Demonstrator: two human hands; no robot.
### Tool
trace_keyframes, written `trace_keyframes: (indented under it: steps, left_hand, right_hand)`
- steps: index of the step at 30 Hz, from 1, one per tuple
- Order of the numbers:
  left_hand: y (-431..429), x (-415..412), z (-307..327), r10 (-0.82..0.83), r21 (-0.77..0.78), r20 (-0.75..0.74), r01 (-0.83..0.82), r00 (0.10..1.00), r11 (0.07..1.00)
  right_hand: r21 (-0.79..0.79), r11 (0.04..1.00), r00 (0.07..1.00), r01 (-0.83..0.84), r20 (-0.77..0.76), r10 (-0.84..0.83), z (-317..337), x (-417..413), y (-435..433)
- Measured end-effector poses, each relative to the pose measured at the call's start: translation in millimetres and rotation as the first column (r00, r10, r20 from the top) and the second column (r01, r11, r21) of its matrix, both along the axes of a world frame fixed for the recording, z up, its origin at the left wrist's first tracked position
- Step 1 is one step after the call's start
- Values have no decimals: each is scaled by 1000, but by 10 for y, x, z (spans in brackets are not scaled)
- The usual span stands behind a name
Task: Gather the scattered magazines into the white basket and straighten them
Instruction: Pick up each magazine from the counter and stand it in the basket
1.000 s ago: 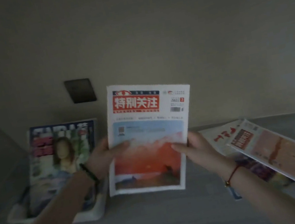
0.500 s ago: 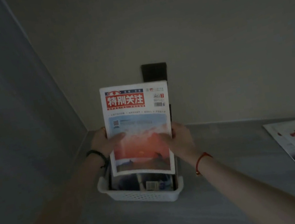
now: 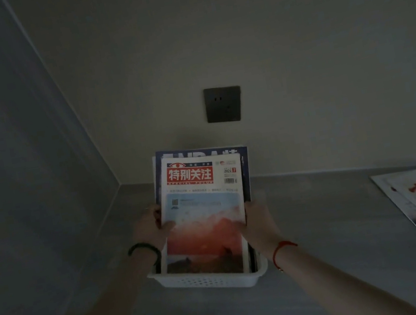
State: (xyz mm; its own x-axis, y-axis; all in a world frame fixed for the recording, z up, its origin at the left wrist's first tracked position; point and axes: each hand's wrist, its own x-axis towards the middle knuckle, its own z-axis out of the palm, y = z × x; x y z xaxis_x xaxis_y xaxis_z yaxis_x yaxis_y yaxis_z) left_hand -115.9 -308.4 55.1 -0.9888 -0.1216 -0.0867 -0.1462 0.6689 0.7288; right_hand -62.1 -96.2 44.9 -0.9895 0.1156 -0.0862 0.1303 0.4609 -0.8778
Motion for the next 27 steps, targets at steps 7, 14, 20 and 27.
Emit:
trace_keyframes:
  steps: [7, 14, 20, 27]
  left_hand:
    - [9, 124, 89, 11, -65, -51, -15, 999, 998]
    - [936, 327, 270, -257, 19, -328, 278, 909, 960]
    - [2186, 442, 114, -405, 145, -267, 452, 874, 880]
    - [3824, 863, -256, -551, 274, -86, 551, 830, 788]
  right_hand:
    - [43, 999, 1000, 8, -20, -7, -57, 45, 200]
    - [53, 984, 975, 169, -156, -159, -56, 162, 842]
    - [58, 958, 953, 282, -130, -273, -42, 603, 2116]
    - [134, 907, 917, 400, -49, -397, -144, 1579, 3825]
